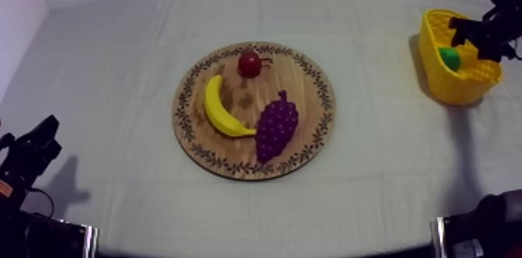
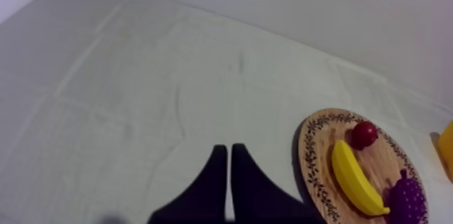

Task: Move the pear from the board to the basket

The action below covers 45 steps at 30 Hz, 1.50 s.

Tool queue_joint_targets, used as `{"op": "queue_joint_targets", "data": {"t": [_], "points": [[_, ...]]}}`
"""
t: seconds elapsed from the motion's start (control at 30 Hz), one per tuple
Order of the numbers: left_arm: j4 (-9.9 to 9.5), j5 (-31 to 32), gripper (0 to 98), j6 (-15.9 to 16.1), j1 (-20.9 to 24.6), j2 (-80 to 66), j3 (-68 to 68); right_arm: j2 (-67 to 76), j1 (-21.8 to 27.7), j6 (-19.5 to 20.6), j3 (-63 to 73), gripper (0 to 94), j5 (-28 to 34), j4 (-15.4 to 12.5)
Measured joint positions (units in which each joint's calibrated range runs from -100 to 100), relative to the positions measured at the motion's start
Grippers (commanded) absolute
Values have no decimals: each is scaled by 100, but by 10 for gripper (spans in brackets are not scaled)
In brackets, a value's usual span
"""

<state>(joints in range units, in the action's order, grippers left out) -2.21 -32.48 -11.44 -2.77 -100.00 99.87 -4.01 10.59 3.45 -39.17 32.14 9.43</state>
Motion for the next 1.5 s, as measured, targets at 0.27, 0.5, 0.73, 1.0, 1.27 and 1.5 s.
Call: {"op": "queue_joint_targets", "data": {"t": [0.27,0.5,0.73,1.0,1.27,1.5], "points": [[0,0,1,0,0,0,0,551,23,-501,-580,148,-604,-374],[0,0,1,-2,0,0,0,1420,-15,-997,-1471,17,-1195,-790],[0,0,1,-3,0,0,0,2622,92,-1448,-2501,4,-1514,-1391],[0,0,1,-6,0,0,0,4421,129,-2290,-3843,3,-1713,-2261],[0,0,1,-6,0,0,0,6745,264,-3065,-5071,3,-968,-2547],[0,0,1,-3,0,0,0,8496,-67,-2963,-5519,3,113,-1640]]}}
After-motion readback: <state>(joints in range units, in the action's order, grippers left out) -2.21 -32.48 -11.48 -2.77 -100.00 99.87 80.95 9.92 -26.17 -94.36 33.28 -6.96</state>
